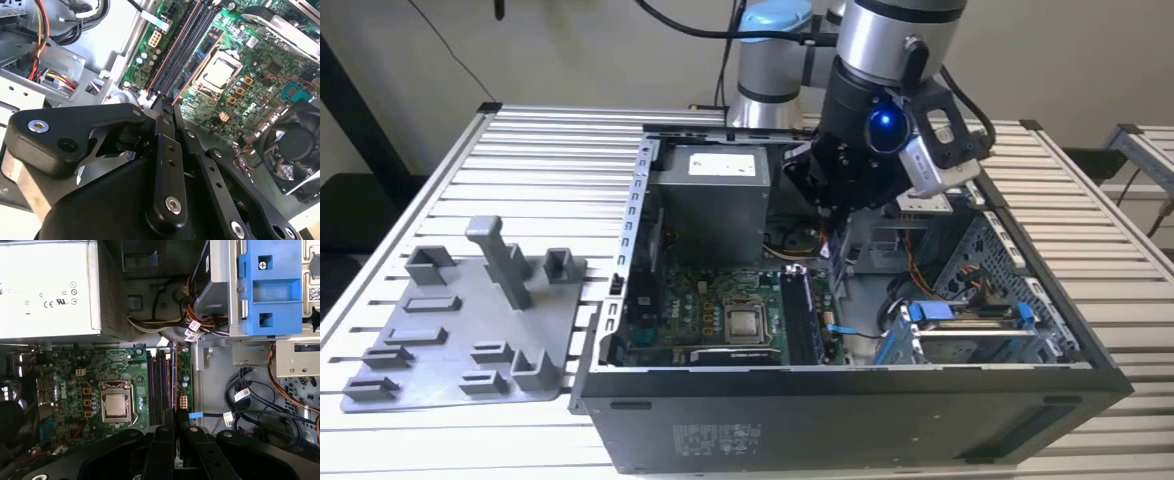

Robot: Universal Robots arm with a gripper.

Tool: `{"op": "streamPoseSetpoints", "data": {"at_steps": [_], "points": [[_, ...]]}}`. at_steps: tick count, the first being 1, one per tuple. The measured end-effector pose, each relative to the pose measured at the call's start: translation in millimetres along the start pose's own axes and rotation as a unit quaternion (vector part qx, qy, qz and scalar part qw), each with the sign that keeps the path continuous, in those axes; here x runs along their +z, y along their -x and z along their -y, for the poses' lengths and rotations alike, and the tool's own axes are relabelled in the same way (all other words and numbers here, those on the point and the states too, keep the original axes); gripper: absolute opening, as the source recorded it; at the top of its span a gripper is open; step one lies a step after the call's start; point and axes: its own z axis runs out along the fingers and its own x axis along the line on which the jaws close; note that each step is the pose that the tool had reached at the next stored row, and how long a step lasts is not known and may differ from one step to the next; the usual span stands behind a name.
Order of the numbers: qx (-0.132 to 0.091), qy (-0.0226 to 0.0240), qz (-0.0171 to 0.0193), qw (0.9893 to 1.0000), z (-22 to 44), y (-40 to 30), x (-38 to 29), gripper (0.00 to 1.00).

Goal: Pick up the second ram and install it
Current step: 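Insert the second ram into the second slot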

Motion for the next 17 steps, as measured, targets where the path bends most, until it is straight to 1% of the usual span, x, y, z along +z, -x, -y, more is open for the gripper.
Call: {"op": "streamPoseSetpoints", "data": {"at_steps": [8,13,17], "points": [[0.000,0.0000,-0.0006,1.0000,0.3,0.1,7.7,0.14],[0.000,-0.0001,-0.0020,1.0000,0.6,0.3,12.9,0.14],[0.000,-0.0002,-0.0028,1.0000,0.8,0.4,18.8,0.14]]}}
